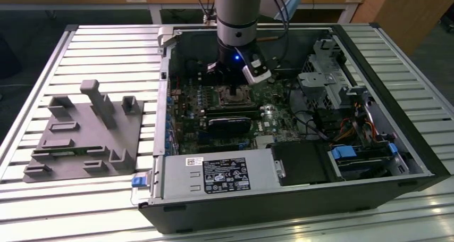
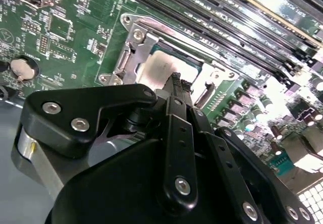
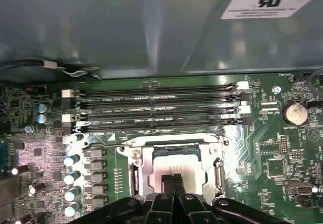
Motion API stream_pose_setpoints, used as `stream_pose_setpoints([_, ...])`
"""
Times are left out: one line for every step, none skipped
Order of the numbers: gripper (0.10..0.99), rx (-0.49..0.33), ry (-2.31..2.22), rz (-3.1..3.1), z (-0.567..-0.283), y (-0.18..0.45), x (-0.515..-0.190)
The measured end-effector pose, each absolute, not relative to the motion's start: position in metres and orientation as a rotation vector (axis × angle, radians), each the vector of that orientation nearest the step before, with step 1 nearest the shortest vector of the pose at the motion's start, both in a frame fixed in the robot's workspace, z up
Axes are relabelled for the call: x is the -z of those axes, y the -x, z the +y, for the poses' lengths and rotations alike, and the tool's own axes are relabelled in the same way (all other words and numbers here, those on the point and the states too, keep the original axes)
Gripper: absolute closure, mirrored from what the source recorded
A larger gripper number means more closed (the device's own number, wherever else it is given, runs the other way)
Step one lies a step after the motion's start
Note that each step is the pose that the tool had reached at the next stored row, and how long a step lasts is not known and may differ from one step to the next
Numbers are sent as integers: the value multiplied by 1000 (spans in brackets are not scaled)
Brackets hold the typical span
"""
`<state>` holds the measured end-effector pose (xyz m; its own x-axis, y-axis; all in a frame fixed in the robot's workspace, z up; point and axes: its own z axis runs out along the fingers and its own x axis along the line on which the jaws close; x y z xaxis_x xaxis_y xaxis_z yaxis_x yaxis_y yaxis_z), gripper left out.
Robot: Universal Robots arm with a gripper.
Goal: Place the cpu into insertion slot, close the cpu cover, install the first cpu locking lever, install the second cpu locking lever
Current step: 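Close the cpu cover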
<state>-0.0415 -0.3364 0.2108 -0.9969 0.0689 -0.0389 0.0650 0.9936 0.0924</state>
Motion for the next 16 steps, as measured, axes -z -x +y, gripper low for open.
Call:
stream_pose_setpoints([980,-141,-104,3095,-336,41,-211])
stream_pose_setpoints([980,-141,-104,3095,-336,40,-211])
stream_pose_setpoints([980,-141,-104,3095,-336,39,-211])
stream_pose_setpoints([980,-141,-104,3095,-336,39,-211])
stream_pose_setpoints([980,-141,-104,3095,-336,39,-211])
stream_pose_setpoints([980,-141,-104,3095,-336,39,-211])
stream_pose_setpoints([980,-141,-104,3095,-336,39,-212])
stream_pose_setpoints([980,-141,-104,3095,-336,39,-213])
stream_pose_setpoints([980,-141,-104,3095,-336,38,-215])
stream_pose_setpoints([980,-141,-104,3095,-336,38,-217])
stream_pose_setpoints([980,-141,-104,3095,-336,38,-218])
stream_pose_setpoints([980,-141,-104,3095,-336,38,-220])
stream_pose_setpoints([980,-141,-104,3095,-336,38,-221])
stream_pose_setpoints([980,-141,-104,3095,-336,38,-221])
stream_pose_setpoints([980,-142,-104,3095,-336,38,-221])
stream_pose_setpoints([980,-141,-104,3095,-336,39,-221])
